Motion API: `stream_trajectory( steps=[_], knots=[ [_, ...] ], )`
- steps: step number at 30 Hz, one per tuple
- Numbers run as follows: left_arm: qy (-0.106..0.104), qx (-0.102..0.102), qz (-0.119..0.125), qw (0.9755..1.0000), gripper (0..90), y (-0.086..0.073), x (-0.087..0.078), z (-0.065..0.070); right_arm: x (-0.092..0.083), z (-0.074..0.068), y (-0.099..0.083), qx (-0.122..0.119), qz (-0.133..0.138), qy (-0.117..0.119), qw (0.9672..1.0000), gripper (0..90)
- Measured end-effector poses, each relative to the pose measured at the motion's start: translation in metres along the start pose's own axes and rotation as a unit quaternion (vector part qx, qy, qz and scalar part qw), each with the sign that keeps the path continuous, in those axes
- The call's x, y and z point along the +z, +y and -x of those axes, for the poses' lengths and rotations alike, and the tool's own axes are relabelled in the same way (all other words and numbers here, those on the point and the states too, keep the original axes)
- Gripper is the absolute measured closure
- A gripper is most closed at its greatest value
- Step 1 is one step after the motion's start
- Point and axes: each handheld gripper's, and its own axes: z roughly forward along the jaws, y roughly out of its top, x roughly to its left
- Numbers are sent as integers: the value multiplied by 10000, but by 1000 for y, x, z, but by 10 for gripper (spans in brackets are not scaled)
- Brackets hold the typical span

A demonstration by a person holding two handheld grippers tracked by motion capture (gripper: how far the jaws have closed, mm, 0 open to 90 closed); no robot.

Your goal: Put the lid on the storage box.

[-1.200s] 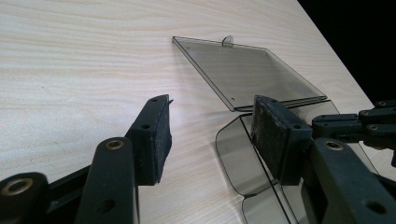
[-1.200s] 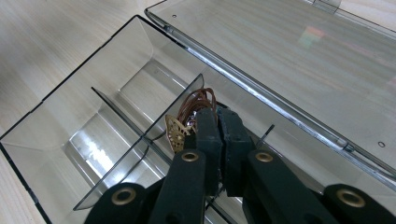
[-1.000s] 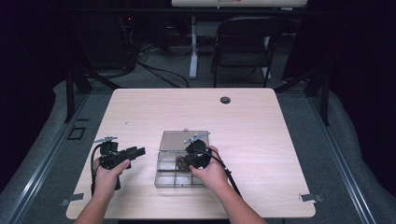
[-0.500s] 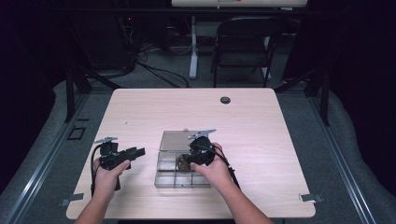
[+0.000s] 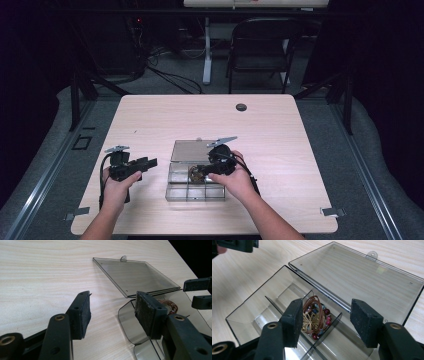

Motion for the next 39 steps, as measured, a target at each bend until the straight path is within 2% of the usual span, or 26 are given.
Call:
stream_trajectory(
  steps=[4,6,7,10,14,16,17,22,23,25,28,31,34,35,36,39],
  knots=[
    [39,32,-28,10000,452,2,1,2,-3,3,0,77,97,53,9999,414],
    [84,36,-70,9999,452,3,2,3,-5,6,-1,132,137,-14,9998,404],
    [90,26,-102,9999,446,4,4,5,-7,10,-2,120,157,-141,9997,405],
    [82,93,-128,9998,430,5,7,6,-10,14,-3,151,171,-196,9995,406],
    [101,116,-238,9996,430,7,12,10,-11,18,-5,291,93,-128,9995,410],
    [133,135,-229,9996,436,8,13,11,-12,19,-5,274,56,-114,9995,411],
    [176,169,-223,9995,436,11,14,12,-12,18,-5,312,70,-109,9994,411],
    [126,209,-230,9994,436,17,17,17,-14,20,-6,327,120,-69,9994,397],
    [113,204,-241,9994,436,18,18,18,-14,21,-6,373,177,30,9991,393],
    [84,178,-310,9993,442,19,20,20,-14,21,-5,375,233,34,9990,378],
    [134,299,-372,9988,442,22,25,22,-16,23,-4,378,326,76,9987,321],
    [158,357,-423,9983,436,23,30,24,-15,27,-3,482,371,160,9980,271],
    [143,391,-477,9980,444,23,33,24,-14,28,-2,632,398,125,9971,249],
    [125,400,-531,9977,444,24,34,24,-14,28,-2,632,398,125,9971,249],
    [87,415,-604,9973,445,25,37,25,-14,28,-2,707,429,109,9965,209],
    [43,396,-630,9972,445,28,39,25,-12,29,-2,821,463,210,9953,190]
  ],
)
